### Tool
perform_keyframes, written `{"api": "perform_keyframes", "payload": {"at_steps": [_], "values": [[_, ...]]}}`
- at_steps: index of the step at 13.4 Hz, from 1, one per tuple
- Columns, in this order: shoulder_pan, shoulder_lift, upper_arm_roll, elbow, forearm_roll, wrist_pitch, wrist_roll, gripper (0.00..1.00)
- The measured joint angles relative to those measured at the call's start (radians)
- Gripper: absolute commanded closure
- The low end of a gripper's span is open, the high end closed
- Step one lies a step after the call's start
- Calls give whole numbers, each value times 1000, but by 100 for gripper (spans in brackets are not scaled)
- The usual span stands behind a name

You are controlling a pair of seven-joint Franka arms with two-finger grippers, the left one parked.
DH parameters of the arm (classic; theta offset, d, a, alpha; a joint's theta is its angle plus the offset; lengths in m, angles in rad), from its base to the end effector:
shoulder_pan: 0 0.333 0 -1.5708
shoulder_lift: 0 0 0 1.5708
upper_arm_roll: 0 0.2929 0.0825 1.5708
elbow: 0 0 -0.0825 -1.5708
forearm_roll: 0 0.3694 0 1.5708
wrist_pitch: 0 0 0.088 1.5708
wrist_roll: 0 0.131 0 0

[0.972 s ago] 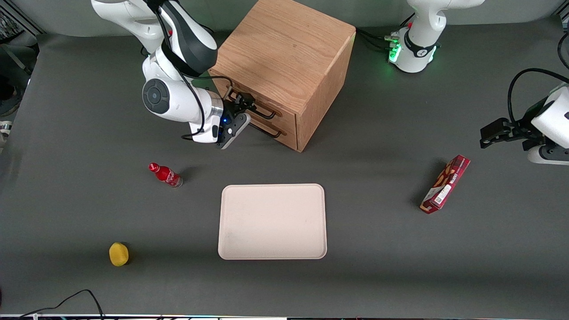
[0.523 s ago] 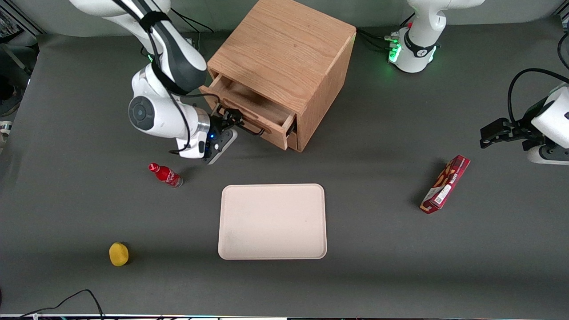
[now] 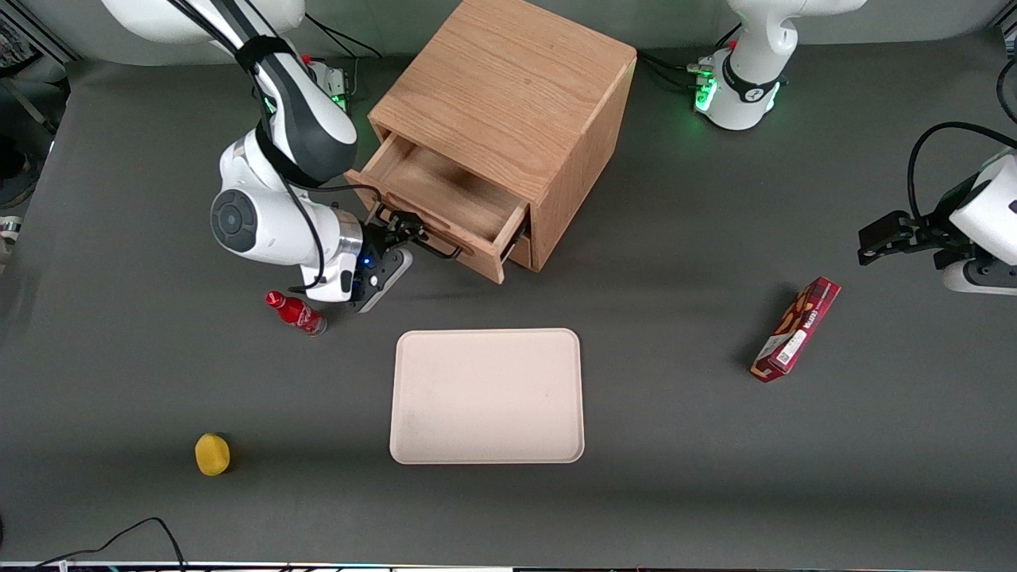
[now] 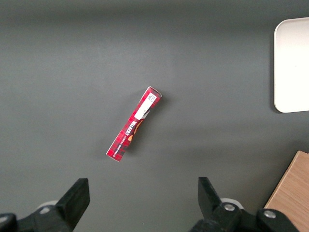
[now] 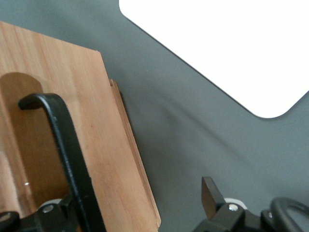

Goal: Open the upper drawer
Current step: 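Pull the handle outward with the right gripper, sliding the drawer open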

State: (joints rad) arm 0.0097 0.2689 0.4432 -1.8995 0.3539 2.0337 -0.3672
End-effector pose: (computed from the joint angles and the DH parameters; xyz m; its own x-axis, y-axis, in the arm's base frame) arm 0.5151 0.2717 0.3338 0.8060 0.5919 0.0026 0.5371 -0.7295 -0.4235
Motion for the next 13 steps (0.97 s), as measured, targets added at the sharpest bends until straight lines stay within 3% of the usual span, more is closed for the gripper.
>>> {"api": "perform_keyframes", "payload": {"at_steps": [13], "values": [[1, 115, -69, 164, -64, -54, -58, 0]]}}
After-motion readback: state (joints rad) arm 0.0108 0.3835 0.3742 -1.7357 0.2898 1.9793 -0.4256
